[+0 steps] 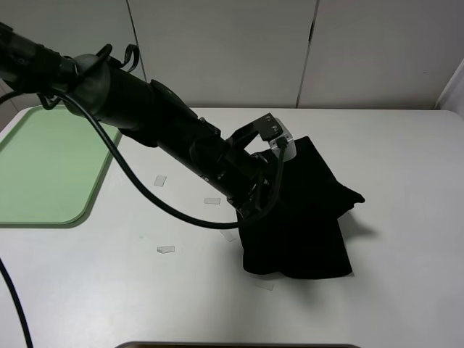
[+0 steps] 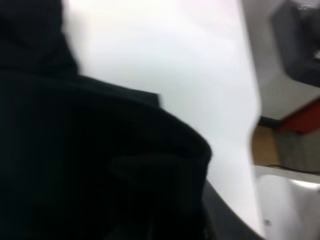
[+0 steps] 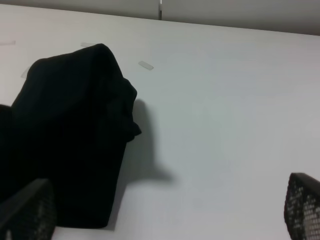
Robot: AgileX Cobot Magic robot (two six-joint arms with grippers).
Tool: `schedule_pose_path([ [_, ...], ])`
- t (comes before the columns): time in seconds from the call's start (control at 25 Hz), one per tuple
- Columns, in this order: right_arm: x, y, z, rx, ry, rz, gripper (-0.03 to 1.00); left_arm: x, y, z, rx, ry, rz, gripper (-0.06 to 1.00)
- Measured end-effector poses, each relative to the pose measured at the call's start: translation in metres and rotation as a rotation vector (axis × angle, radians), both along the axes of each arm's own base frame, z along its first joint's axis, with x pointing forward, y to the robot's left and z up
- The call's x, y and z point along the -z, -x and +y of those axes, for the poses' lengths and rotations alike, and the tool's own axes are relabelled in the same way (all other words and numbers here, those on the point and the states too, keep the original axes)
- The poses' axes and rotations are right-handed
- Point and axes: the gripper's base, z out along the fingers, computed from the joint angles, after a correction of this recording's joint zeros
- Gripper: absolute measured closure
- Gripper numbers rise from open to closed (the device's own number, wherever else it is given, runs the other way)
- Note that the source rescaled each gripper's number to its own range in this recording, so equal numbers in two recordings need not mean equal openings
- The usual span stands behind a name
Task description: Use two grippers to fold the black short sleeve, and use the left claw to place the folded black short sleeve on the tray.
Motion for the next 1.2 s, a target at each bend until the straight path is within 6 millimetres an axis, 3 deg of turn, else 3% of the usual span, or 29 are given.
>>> schedule_pose_path([
  [0.2, 0.0, 0.0, 0.0, 0.0, 0.0, 0.0, -0.03, 0.0, -0.006, -0.01, -0.134, 0.01, -0.049, 0.48],
  [0.36, 0.0, 0.0, 0.0, 0.0, 0.0, 0.0, -0.03, -0.005, -0.001, -0.022, -0.146, 0.077, -0.071, 0.33],
  [0.8, 0.0, 0.0, 0.0, 0.0, 0.0, 0.0, -0.03, -0.021, 0.029, -0.053, 0.051, 0.321, -0.216, 0.29],
  [1.2, 0.0, 0.0, 0.0, 0.0, 0.0, 0.0, -0.03, -0.045, 0.025, -0.064, 0.088, 0.443, -0.227, 0.29],
])
